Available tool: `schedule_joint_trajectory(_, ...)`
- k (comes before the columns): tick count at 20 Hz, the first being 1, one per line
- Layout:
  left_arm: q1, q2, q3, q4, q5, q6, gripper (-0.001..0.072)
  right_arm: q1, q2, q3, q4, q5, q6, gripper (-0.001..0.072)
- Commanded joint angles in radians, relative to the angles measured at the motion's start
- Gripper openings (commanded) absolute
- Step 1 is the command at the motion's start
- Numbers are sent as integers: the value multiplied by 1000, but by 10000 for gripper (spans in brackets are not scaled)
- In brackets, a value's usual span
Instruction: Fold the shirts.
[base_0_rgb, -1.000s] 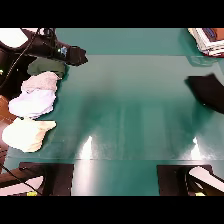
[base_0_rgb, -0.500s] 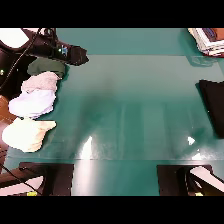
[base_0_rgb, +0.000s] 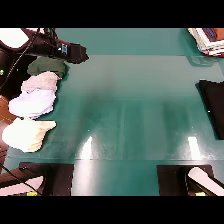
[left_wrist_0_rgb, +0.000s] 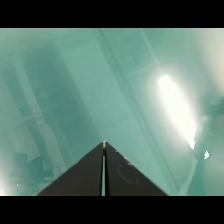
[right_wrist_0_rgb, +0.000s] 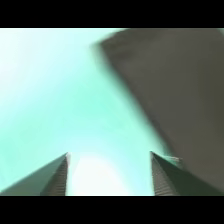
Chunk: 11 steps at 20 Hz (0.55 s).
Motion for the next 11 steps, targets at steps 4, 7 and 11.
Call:
schedule_joint_trajectory(4, 0, 1, 1, 0, 14, 0, 24, 439, 1, 9, 39, -1, -2, 14)
schedule_joint_trajectory(7, 0, 1, 1, 0, 14, 0, 25, 530, 1, 9, 39, -5, -2, 14)
schedule_joint_trajectory(11, 0, 1, 1, 0, 14, 0, 24, 555, 1, 9, 40, 5, -2, 14)
